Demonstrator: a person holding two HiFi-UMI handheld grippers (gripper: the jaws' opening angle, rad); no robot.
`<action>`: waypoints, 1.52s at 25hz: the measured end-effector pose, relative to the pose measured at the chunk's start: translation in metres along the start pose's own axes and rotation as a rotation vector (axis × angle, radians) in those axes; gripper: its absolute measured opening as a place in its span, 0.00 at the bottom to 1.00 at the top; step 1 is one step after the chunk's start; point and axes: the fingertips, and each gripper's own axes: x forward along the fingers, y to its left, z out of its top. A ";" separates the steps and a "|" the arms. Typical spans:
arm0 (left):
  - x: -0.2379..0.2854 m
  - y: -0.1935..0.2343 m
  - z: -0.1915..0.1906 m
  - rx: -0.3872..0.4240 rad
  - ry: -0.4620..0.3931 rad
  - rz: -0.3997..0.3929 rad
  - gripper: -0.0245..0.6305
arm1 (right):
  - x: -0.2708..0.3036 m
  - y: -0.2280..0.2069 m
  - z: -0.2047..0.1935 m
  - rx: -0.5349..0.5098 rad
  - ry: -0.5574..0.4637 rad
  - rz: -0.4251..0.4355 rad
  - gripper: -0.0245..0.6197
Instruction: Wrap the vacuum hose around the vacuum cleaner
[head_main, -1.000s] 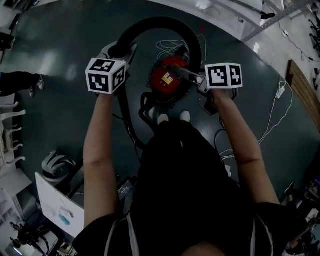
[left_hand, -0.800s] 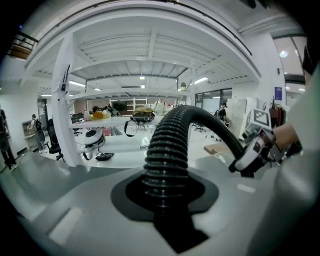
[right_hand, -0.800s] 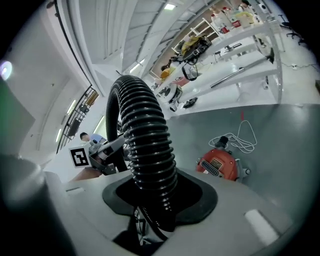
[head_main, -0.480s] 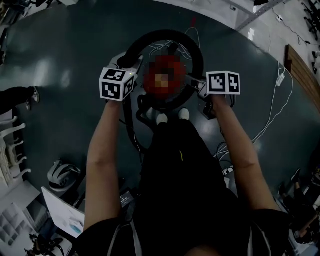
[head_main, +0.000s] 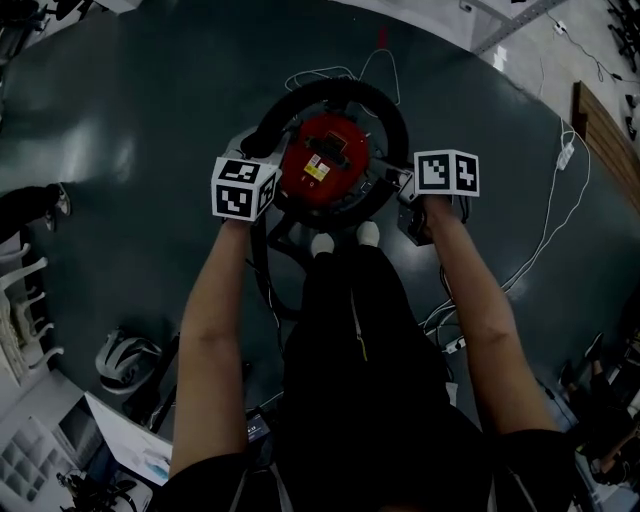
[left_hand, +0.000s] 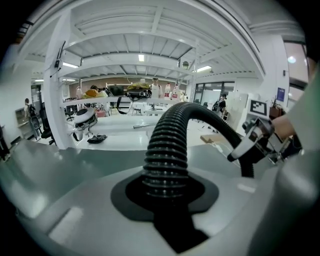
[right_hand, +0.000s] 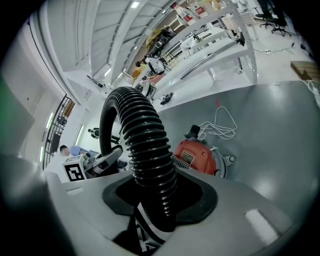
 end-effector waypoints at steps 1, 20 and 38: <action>0.007 0.000 -0.005 0.002 0.008 -0.004 0.21 | 0.004 -0.006 -0.001 0.011 0.003 -0.005 0.28; 0.114 0.014 -0.071 0.013 0.136 -0.082 0.22 | 0.069 -0.103 0.003 0.128 0.051 -0.076 0.28; 0.191 0.047 -0.116 0.039 0.315 -0.017 0.25 | 0.121 -0.171 0.014 0.197 0.104 -0.197 0.28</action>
